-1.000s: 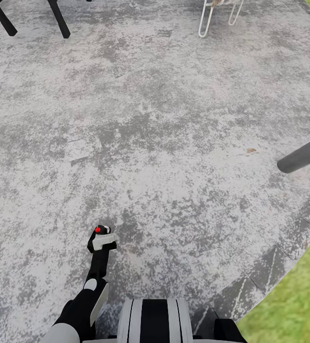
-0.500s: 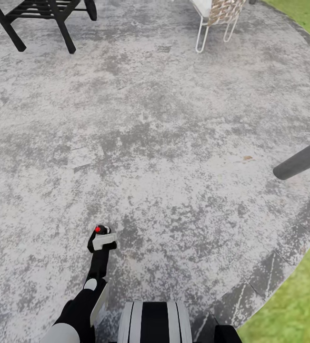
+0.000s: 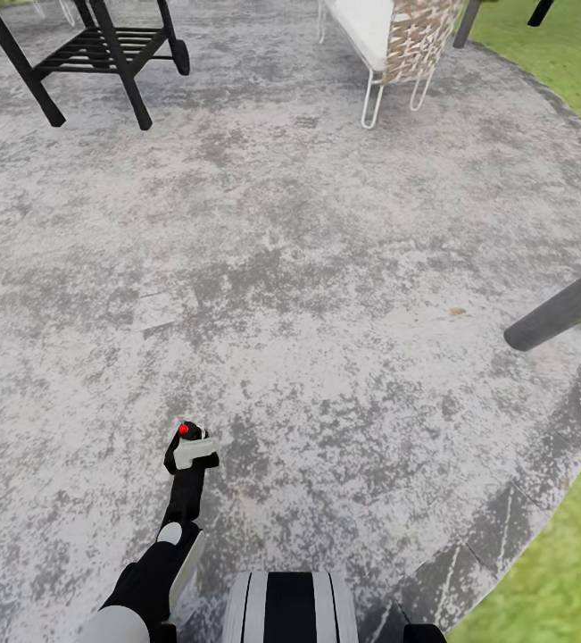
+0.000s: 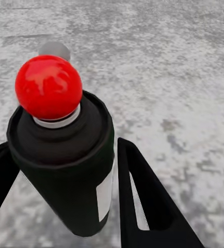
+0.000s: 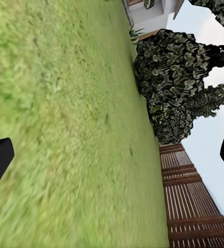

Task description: In the garden, pick up the pesticide atomizer on the floor and spray pesticide onto both trees until each tree trunk is fully covered.

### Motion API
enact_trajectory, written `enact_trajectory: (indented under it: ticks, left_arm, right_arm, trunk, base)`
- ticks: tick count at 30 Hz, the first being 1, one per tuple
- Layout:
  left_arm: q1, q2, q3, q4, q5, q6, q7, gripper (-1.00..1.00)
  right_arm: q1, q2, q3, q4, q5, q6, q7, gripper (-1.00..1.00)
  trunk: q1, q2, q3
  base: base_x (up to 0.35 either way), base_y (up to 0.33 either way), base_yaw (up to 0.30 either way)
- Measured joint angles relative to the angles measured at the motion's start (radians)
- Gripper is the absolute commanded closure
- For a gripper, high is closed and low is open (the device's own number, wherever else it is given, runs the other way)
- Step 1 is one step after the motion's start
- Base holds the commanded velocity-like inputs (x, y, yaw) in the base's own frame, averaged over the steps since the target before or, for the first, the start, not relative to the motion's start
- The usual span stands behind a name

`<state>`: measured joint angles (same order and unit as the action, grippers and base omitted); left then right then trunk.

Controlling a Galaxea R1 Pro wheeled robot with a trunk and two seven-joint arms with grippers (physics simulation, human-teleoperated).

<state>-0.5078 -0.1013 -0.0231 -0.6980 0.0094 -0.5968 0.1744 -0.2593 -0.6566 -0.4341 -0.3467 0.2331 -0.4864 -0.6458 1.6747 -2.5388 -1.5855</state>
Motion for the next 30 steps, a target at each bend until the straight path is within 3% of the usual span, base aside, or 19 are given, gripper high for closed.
enact_trajectory:
  ticks: [30]
  left_arm:
    - [0.0, -0.006, 0.0, 0.005, 0.0, 0.001, 0.002, 1.0]
  right_arm:
    - [0.0, 0.0, -0.001, 0.0, -0.009, 0.0, 0.01, -1.0]
  trunk:
    - [-0.014, 0.007, 0.116]
  base:
    - [0.0, 0.0, 0.0]
